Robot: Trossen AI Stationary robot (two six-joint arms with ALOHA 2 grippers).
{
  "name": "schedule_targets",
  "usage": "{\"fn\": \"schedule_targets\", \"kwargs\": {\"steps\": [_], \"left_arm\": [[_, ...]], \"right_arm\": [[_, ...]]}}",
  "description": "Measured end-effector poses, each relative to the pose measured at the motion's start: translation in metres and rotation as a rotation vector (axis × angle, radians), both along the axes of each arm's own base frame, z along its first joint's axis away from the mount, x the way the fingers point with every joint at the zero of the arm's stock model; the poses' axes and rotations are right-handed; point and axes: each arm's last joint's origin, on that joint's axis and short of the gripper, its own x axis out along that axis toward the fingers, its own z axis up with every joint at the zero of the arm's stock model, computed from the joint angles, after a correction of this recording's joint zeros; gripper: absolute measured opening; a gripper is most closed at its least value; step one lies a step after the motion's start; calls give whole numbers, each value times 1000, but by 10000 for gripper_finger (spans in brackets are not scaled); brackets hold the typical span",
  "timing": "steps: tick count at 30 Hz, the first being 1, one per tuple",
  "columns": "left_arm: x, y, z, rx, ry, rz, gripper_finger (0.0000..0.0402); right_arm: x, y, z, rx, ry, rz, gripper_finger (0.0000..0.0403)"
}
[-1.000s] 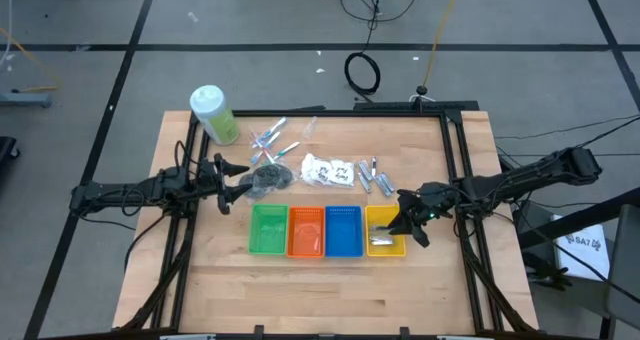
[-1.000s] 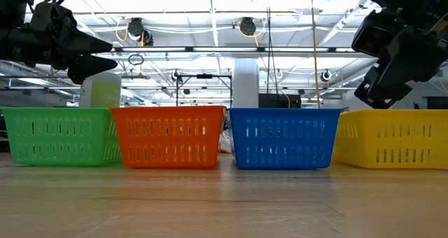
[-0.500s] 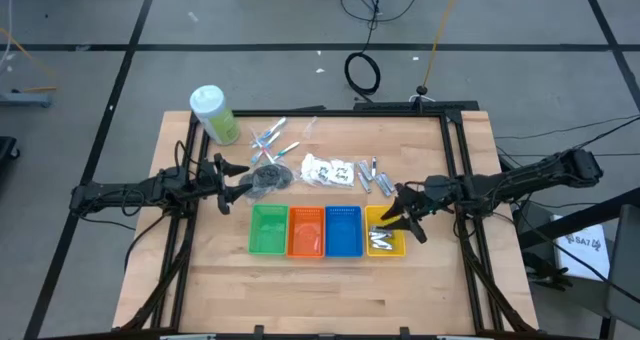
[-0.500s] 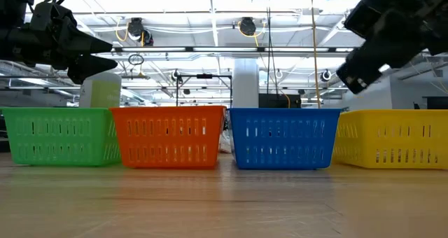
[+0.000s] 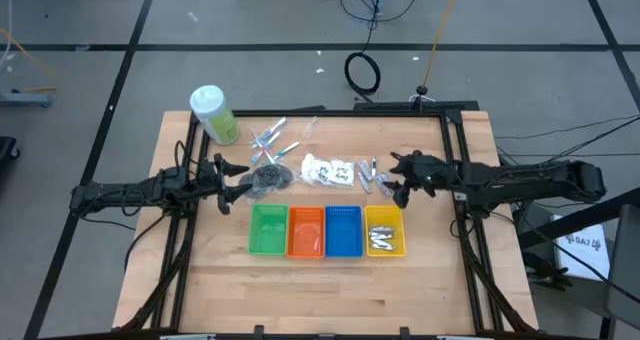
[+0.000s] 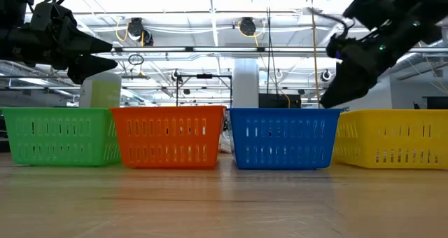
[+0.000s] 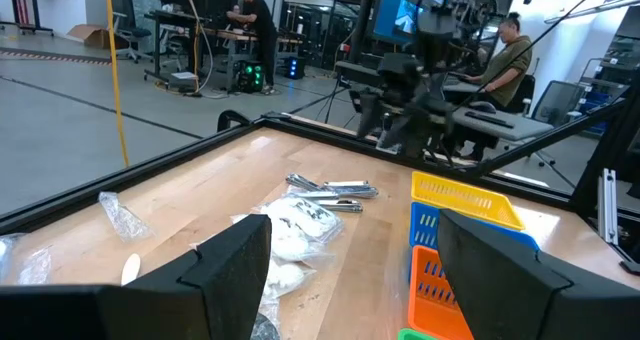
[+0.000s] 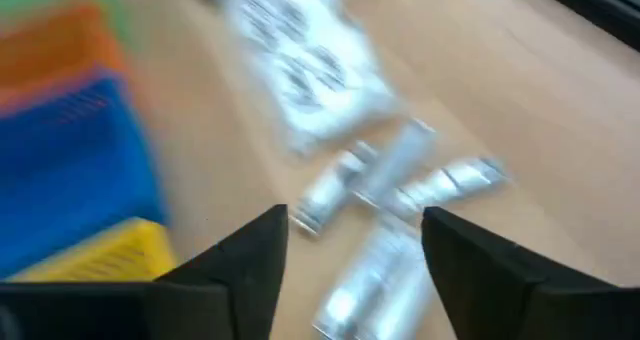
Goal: Pick & Place Travel size toiletries
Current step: Put the silver nail cutter into the yellow basket
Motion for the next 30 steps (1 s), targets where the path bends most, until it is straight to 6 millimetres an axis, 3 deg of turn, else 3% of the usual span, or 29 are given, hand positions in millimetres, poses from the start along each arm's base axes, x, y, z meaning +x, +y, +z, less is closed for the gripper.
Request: {"fn": "schedule_targets", "kwargs": {"steps": [5, 11, 21, 30], "left_arm": [[0, 0, 0, 0, 0, 0, 280], [0, 0, 0, 0, 0, 0, 280], [0, 0, 0, 0, 0, 0, 280], [0, 0, 0, 0, 0, 0, 280]], "right_arm": [[8, -10, 2, 22, 220, -61, 241], [19, -17, -25, 105, 377, -33, 236], [32, -22, -52, 150, 456, 24, 232], [29, -32, -51, 81, 473, -44, 219]]}}
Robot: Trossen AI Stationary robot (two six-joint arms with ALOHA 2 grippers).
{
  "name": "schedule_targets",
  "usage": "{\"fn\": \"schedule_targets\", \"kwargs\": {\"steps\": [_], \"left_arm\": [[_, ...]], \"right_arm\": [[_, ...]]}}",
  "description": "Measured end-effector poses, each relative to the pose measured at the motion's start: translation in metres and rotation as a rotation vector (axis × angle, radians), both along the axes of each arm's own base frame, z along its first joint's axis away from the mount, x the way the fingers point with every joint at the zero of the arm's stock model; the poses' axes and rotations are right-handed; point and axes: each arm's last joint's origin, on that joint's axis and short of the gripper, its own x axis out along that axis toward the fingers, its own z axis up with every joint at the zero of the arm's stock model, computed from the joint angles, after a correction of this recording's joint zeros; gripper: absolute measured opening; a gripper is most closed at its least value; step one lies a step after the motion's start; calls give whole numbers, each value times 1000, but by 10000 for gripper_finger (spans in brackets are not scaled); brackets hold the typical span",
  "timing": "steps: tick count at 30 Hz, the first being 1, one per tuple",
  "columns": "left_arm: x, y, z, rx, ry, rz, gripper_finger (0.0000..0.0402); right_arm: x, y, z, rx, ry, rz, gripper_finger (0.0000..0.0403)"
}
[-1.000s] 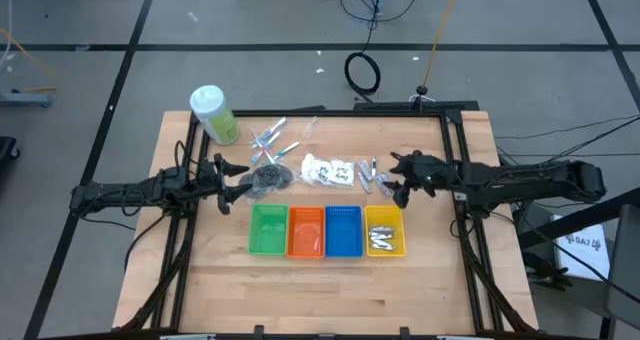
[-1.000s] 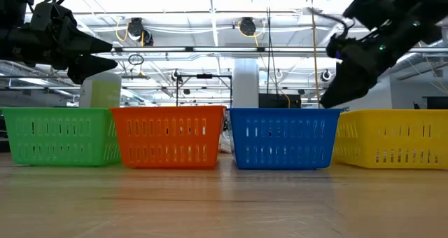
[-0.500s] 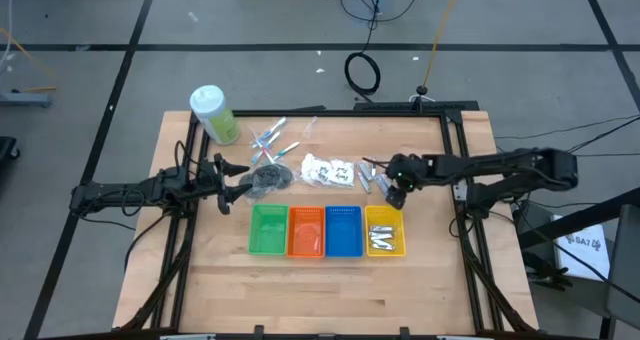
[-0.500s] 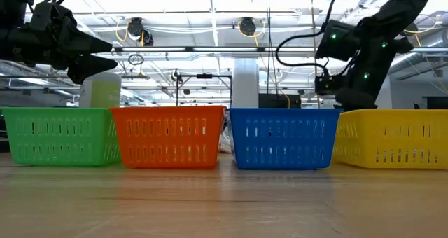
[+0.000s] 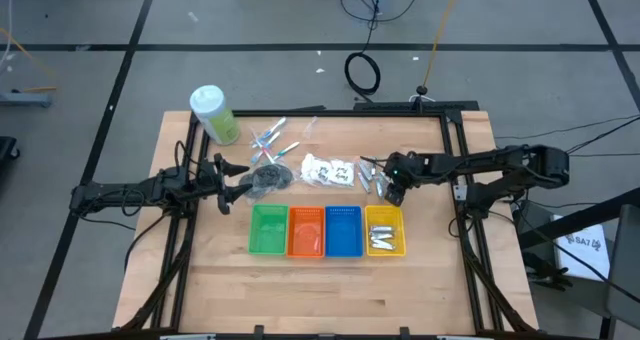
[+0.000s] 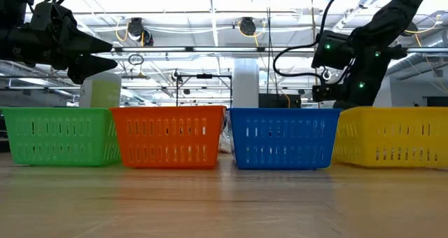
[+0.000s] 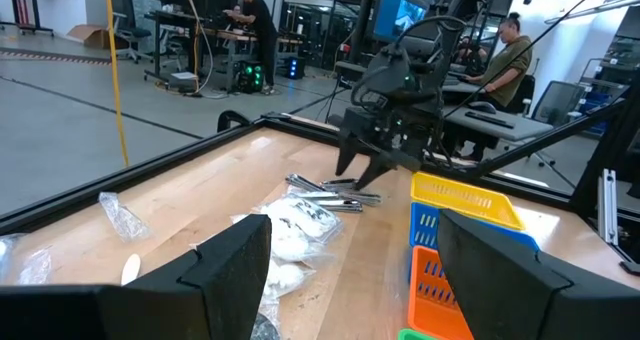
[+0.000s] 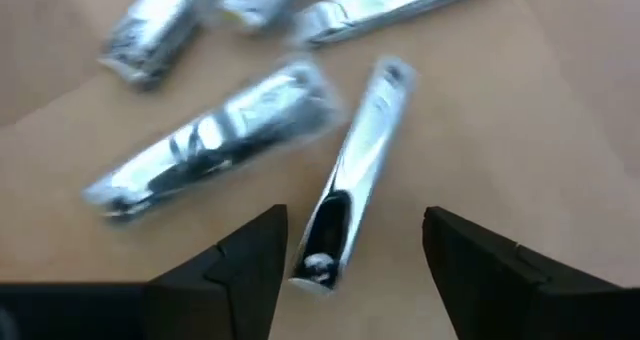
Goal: Pick & Place Travel size toiletries
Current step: Put the silver nail cutter into the yellow basket
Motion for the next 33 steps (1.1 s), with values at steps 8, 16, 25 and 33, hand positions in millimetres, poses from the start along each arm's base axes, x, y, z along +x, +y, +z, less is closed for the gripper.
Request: {"fn": "schedule_targets", "kwargs": {"steps": [8, 16, 25, 33], "left_arm": [[0, 0, 0, 0, 0, 0, 280], [0, 0, 0, 0, 0, 0, 280], [0, 0, 0, 0, 0, 0, 280], [0, 0, 0, 0, 0, 0, 280]], "right_arm": [[-7, -17, 0, 11, 2, -77, 206], [-7, -20, 0, 2, 3, -7, 203], [-8, -19, -1, 8, 13, -1, 189], [-9, -18, -1, 17, 19, -4, 125]]}}
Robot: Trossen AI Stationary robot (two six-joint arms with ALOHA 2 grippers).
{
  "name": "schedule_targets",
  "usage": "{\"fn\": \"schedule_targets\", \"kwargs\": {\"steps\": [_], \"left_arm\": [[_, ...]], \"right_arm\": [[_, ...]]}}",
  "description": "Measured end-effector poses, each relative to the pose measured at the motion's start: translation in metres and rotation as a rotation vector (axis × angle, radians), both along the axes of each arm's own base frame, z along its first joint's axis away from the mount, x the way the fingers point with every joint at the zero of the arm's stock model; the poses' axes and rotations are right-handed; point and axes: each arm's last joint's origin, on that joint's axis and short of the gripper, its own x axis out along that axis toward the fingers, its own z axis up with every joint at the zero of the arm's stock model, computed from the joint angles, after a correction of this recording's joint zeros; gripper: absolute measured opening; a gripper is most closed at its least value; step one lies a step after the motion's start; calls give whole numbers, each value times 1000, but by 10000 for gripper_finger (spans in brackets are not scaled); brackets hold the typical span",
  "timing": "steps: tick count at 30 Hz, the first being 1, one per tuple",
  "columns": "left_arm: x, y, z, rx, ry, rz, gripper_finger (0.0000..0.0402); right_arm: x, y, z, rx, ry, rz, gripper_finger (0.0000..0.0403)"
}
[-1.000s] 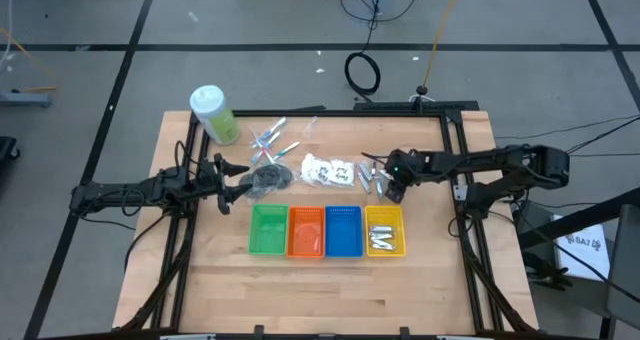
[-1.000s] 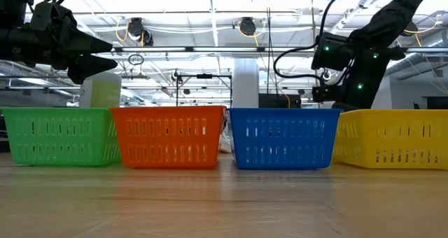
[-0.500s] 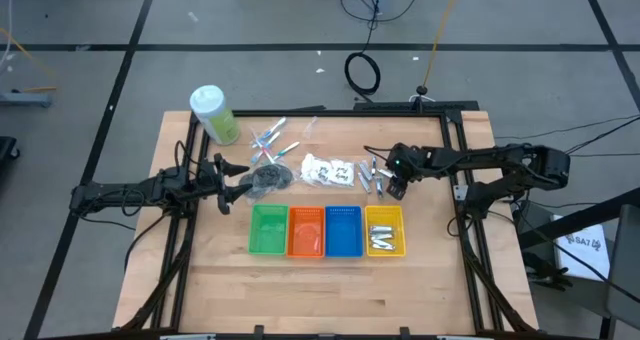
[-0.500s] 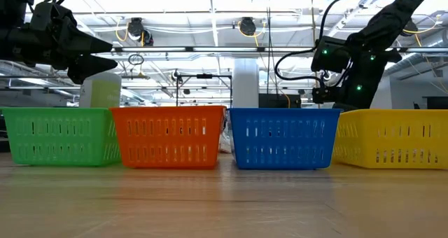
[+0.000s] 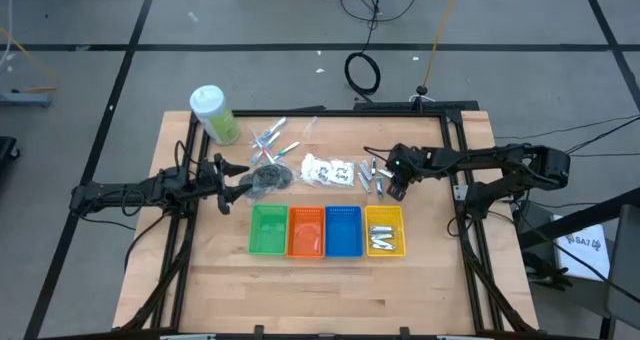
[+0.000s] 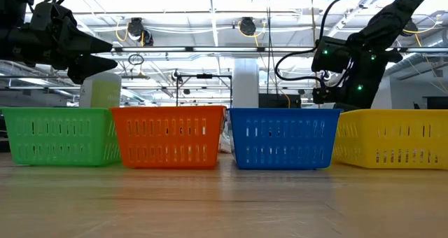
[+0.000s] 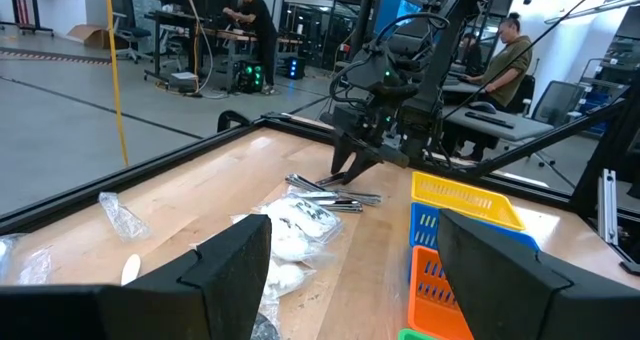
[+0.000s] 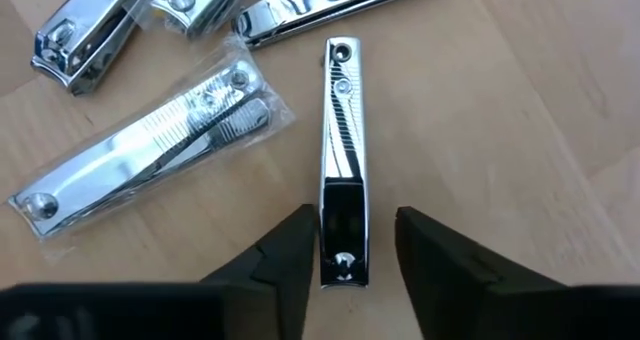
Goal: Pick & Place Travel size toiletries
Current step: Put the silver nail cutter into the yellow basket
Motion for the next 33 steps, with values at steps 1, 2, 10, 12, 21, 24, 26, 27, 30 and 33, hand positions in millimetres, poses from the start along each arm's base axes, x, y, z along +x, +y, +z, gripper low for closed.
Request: {"fn": "schedule_targets", "kwargs": {"steps": [1, 2, 10, 12, 21, 24, 26, 27, 30, 33], "left_arm": [[0, 0, 0, 0, 0, 0, 280], [0, 0, 0, 0, 0, 0, 280], [0, 0, 0, 0, 0, 0, 280], [0, 0, 0, 0, 0, 0, 280], [0, 0, 0, 0, 0, 0, 280], [0, 0, 0, 0, 0, 0, 280], [0, 0, 0, 0, 0, 0, 280], [0, 0, 0, 0, 0, 0, 280], [0, 0, 0, 0, 0, 0, 280], [0, 0, 0, 0, 0, 0, 280]], "right_arm": [[0, 0, 0, 0, 0, 0, 117], [0, 0, 0, 0, 0, 0, 108], [0, 0, 0, 0, 1, -3, 53], [0, 0, 0, -2, 1, -4, 49], [0, 0, 0, 1, -1, -12, 65], [0, 0, 0, 1, -1, -12, 52], [0, 0, 0, 0, -1, -11, 49], [0, 0, 0, 0, -1, -11, 49], [0, 0, 0, 0, -2, -11, 56], [0, 0, 0, 1, -9, -9, 61]]}}
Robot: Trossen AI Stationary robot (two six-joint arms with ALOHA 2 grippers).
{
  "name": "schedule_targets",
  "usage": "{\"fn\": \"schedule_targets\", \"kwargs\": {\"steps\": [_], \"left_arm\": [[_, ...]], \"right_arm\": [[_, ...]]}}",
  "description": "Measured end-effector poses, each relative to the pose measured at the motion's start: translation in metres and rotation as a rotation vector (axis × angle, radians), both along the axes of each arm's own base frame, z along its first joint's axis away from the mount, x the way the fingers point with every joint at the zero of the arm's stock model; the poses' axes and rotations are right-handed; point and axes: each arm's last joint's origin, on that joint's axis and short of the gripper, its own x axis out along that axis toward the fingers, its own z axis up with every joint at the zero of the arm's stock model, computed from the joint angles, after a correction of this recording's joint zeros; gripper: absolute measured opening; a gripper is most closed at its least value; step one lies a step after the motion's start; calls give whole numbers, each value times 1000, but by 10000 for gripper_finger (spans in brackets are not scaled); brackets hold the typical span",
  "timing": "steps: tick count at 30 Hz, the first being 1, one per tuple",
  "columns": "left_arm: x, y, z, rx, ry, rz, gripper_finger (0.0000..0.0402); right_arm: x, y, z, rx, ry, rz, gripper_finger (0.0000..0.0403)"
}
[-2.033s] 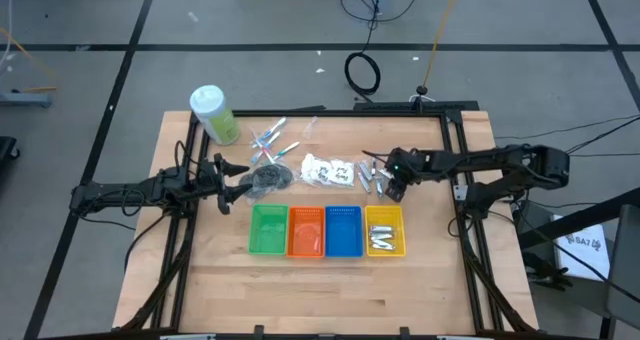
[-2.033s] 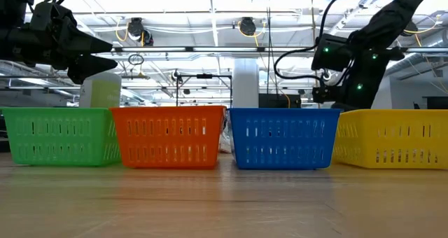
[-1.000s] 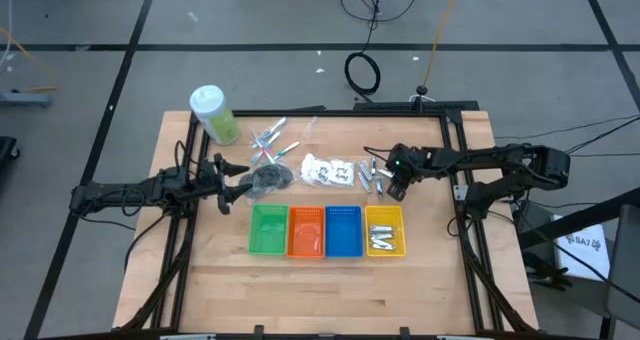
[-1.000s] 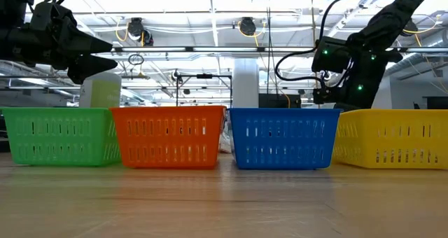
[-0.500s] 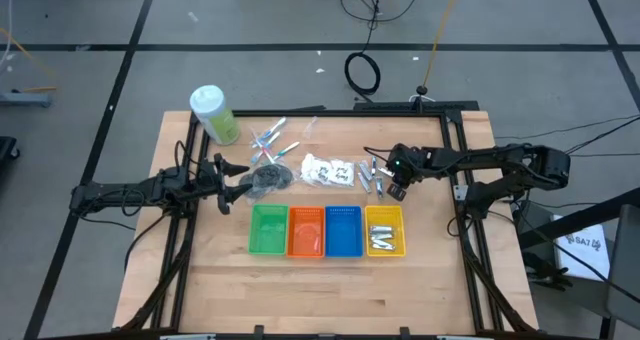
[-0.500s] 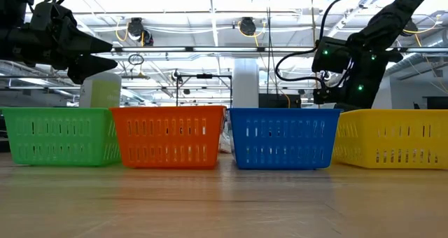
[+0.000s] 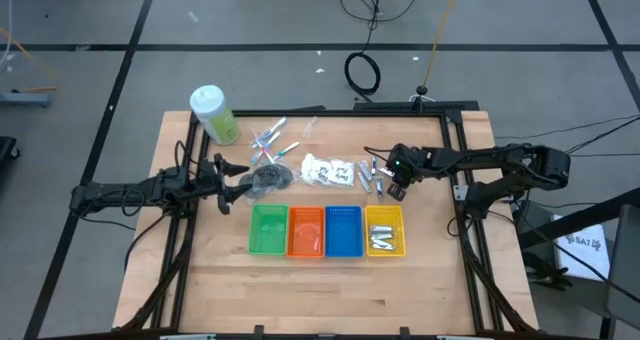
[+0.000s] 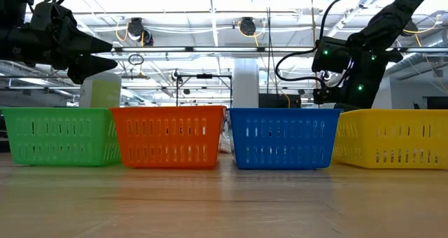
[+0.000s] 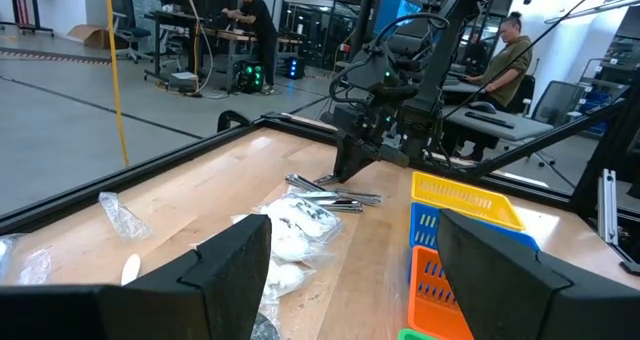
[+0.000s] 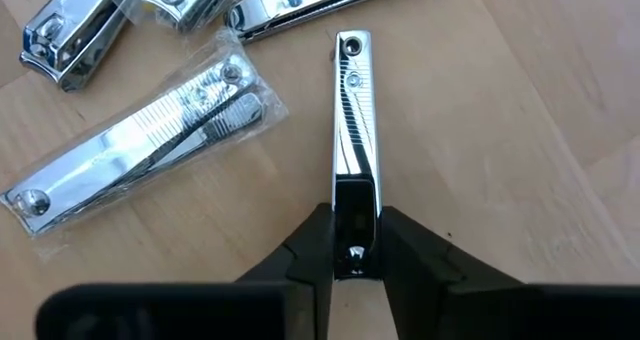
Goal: Pick & Place Travel size toiletries
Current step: Put the silver nail cutter into the yellow basket
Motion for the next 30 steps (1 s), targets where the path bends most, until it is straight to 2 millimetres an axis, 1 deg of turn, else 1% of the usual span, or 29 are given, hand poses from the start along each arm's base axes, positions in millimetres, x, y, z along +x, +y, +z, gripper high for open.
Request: {"fn": "schedule_targets", "kwargs": {"steps": [6, 14, 20, 30], "left_arm": [[0, 0, 0, 0, 0, 0, 280], [0, 0, 0, 0, 0, 0, 280], [0, 0, 0, 0, 0, 0, 280], [0, 0, 0, 0, 0, 0, 280]], "right_arm": [[2, 1, 0, 30, -29, 21, 50], [1, 1, 3, 24, -36, 29, 54], [-3, 3, 20, -13, -116, 31, 52], [-17, 9, 50, -68, -246, 33, 51]]}}
